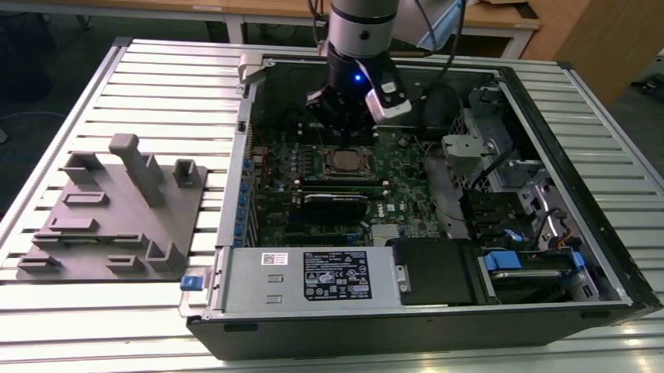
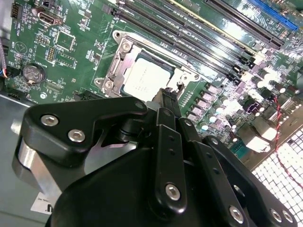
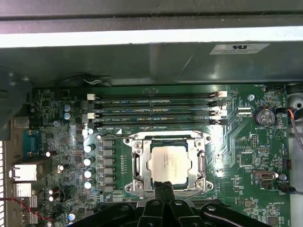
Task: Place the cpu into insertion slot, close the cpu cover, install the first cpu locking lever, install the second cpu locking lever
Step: 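Install the first cpu locking lever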
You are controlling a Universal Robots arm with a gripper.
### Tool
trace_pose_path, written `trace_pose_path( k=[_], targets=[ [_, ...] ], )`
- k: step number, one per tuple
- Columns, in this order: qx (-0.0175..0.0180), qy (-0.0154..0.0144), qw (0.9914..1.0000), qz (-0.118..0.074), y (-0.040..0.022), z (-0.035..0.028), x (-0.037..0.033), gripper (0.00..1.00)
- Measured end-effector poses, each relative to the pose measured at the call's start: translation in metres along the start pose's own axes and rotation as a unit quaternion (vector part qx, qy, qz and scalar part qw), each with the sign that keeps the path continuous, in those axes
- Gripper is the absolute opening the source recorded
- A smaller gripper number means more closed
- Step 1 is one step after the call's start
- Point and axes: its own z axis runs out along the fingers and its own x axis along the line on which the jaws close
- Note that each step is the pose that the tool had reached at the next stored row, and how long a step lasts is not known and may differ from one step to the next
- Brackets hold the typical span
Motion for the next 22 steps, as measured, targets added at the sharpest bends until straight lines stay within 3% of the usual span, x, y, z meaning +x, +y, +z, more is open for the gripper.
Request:
trace_pose_path(
  k=[22],
  targets=[
    [0.0000,0.0000,1.00000,0.000,-0.0003,0.0005,0.0058,0.11]
  ],
)
